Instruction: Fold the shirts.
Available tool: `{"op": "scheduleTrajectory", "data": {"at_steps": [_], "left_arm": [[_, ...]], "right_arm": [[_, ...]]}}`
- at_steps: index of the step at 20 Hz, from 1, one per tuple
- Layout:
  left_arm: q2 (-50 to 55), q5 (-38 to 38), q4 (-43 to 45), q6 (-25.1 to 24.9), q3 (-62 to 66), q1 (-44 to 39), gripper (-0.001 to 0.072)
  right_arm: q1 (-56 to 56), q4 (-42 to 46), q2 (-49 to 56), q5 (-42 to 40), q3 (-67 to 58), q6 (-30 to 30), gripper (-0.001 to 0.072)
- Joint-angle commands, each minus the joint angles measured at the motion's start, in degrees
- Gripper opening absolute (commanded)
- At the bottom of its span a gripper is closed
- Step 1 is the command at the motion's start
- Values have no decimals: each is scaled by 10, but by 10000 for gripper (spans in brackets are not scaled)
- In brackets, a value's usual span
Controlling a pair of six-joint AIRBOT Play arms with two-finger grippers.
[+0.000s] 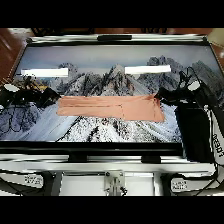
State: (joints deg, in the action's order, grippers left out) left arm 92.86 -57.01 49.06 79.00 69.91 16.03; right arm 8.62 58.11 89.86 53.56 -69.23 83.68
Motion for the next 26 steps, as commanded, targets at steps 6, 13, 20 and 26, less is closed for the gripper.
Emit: {"op": "scheduleTrajectory", "data": {"at_steps": [6, 13, 20, 26], "left_arm": [[7, -155, 0, 3, 67, 35, 625], [-18, -191, 0, -3, 68, 35, 619], [-26, -196, -1, -3, 68, 28, 618], [-25, -190, -90, -16, 68, -37, 88]], "right_arm": [[41, 67, 24, 120, -20, -91, 695], [33, -32, 80, 95, -20, -115, 695], [-17, -39, 108, 75, -21, -79, 553], [-19, -58, 4, 104, -30, -84, 58]]}}
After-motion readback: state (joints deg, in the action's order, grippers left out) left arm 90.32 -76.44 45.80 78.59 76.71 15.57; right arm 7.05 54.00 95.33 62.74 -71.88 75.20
